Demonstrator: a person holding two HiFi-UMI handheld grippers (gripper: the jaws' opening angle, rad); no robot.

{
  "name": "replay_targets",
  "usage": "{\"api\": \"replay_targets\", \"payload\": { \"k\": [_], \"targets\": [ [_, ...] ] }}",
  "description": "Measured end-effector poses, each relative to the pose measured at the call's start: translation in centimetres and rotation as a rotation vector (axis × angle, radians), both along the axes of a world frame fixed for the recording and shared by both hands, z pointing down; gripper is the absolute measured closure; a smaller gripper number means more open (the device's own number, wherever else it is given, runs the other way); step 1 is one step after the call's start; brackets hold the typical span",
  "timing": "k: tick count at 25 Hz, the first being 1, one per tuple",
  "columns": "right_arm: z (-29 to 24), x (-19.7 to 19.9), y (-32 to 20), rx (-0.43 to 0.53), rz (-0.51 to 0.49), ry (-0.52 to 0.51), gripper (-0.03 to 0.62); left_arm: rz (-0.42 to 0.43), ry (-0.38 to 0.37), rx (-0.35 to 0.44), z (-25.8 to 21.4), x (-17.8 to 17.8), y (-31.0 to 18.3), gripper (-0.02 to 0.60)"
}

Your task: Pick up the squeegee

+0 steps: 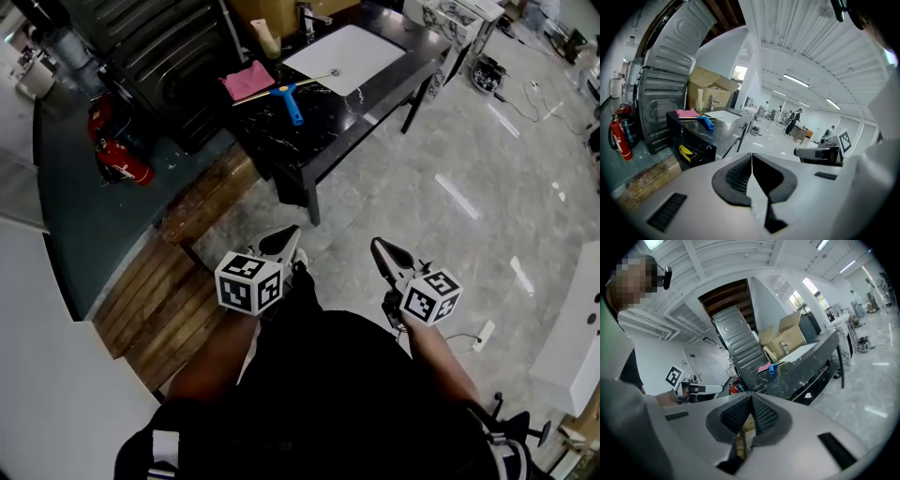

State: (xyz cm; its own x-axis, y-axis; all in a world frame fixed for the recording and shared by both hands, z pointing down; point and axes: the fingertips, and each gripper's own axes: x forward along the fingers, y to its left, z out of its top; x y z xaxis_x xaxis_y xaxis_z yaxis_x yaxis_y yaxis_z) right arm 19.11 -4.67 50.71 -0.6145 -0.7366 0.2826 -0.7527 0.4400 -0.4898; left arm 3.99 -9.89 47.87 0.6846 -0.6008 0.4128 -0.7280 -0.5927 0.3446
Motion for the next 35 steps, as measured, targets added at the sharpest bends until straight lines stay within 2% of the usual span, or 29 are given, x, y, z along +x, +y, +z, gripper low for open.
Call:
{"api": "replay_targets", "payload": {
  "k": [11,16,21,30,35],
  "targets": [
    [-3.2,-2.8,-11.0,0.019,-0.014,0.053,0.585,0.013,0.048,0.022,-2.5,-1.6,-11.3,0.565],
    [-2.7,-3.8,-15.7,-0.017,0.012,0.096,0.585,0.015,0.073,0.05,-3.8,-3.6,-16.2,0.565],
    [-3.3,-5.9,-20.4,-0.003,0.012,0.118,0.585,0.022,0.071,0.049,-3.2,-5.7,-20.4,0.565],
    [-3.0,-8.5,-26.6,0.001,0.019,0.162,0.585,0.046,0.072,0.056,-2.3,-8.1,-26.1,0.565],
    [-2.3,-10.0,-29.2,-0.014,-0.018,0.237,0.585,0.038,0.069,0.032,-1.4,-9.3,-27.3,0.565]
  ]
}}
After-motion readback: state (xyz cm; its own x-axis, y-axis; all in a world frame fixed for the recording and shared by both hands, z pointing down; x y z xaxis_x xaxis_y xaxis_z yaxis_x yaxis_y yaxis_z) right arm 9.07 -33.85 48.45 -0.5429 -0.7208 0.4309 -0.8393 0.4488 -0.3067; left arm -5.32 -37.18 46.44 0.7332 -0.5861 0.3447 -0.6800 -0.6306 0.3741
